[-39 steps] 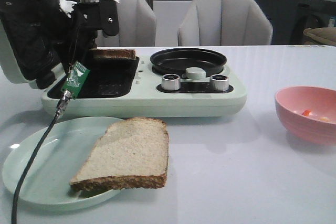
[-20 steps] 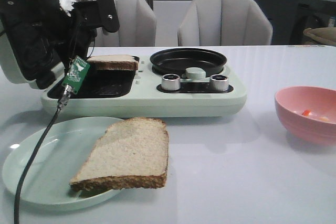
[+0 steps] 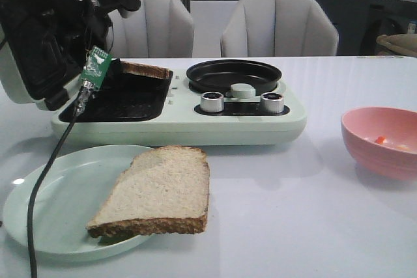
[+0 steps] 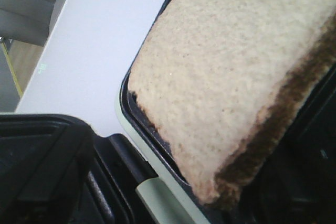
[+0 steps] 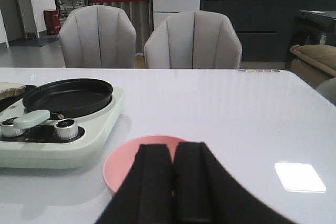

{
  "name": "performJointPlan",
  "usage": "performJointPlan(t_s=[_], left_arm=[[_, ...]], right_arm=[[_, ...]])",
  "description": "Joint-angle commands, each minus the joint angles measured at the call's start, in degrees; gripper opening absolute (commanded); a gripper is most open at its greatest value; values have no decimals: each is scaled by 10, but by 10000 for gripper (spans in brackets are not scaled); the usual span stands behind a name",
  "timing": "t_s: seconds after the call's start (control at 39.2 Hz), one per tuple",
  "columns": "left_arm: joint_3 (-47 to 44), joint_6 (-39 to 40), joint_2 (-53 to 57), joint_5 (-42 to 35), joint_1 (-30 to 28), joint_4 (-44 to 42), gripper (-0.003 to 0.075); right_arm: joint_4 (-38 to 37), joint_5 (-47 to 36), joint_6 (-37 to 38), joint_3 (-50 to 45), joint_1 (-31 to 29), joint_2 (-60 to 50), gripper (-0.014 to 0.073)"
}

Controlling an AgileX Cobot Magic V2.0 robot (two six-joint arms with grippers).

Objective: Make breakfast with bread and shrimp

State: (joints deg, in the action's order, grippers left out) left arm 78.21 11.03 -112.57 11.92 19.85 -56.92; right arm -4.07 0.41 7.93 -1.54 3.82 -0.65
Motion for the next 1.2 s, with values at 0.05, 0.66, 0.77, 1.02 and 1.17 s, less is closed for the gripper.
performJointPlan(t_s=[0.05, 0.66, 0.77, 1.02, 1.17], left_arm=[[19, 5, 29, 18, -2, 70, 627], [20, 2, 128, 172, 39, 240, 625], [20, 2, 169, 197, 55, 240, 625], [20, 9, 294, 255, 96, 252, 625], [2, 9, 360, 264, 101, 307, 625]], right_arm=[[-7, -45, -7, 10, 0, -11, 139], [-7, -45, -7, 10, 0, -11, 139], [-7, -45, -7, 10, 0, -11, 139], [-7, -45, -7, 10, 0, -11, 139], [-7, -45, -7, 10, 0, -11, 139]])
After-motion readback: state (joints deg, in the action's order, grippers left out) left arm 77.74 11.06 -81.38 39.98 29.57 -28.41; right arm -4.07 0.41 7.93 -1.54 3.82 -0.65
